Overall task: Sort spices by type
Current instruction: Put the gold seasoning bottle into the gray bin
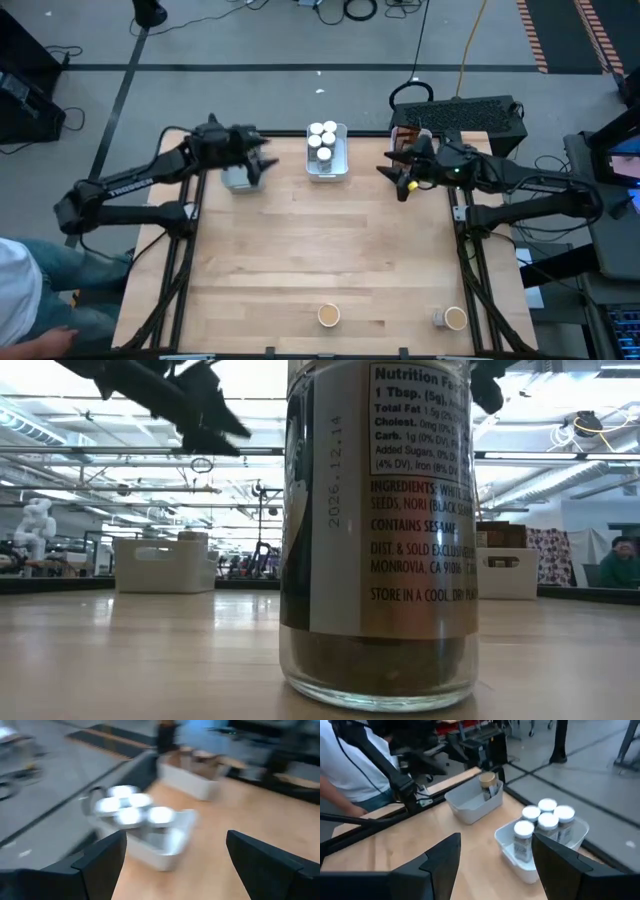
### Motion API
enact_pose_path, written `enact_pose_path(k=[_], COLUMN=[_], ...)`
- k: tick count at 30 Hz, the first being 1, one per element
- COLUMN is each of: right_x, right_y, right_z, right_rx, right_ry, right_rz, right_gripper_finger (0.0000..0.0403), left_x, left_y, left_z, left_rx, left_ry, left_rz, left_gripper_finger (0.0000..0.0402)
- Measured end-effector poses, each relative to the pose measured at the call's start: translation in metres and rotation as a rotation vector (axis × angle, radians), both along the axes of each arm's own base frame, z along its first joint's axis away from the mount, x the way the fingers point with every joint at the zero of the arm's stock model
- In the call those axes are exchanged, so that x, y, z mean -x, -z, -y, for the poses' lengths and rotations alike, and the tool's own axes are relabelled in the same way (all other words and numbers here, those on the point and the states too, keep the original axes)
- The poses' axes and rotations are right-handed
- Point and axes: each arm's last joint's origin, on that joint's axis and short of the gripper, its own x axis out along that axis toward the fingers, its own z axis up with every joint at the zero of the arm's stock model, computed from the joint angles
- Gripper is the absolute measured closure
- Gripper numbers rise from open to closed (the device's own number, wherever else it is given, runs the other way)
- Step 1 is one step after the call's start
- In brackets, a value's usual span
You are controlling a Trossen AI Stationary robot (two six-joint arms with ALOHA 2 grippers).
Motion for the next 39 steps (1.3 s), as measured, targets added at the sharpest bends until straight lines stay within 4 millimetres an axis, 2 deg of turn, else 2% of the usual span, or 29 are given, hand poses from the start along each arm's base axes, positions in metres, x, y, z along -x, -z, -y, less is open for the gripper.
enact_pose_path(k=[7,13,23,30,35,39], right_x=[-0.023,-0.042,-0.068,-0.07,-0.066,-0.06], right_y=[0.009,0.014,0.045,0.058,0.067,0.074], right_z=[-0.009,-0.033,-0.082,-0.12,-0.15,-0.172], right_rx=[-0.134,-0.235,-0.324,-0.314,-0.312,-0.335], right_ry=[-0.033,-0.123,-0.248,-0.369,-0.405,-0.444], right_rz=[0.016,0.06,-0.067,-0.136,-0.158,-0.186], right_gripper_finger=[0.0177,0.0177,0.0177,0.0177,0.0185,0.0204], left_x=[-0.021,-0.028,-0.034,-0.052,-0.073,-0.093], left_y=[0.0,-0.003,-0.006,0.003,0.002,-0.002], left_z=[0.054,0.088,0.143,0.205,0.258,0.291], left_rx=[0.01,0.001,0.067,0.128,0.056,-0.03], left_ry=[0.284,0.45,0.48,0.583,0.69,0.729], left_rz=[0.008,0.033,0.111,0.162,0.105,0.049], left_gripper_finger=[0.0055,0.0055,0.0055,0.0055,0.0055,0.0055])
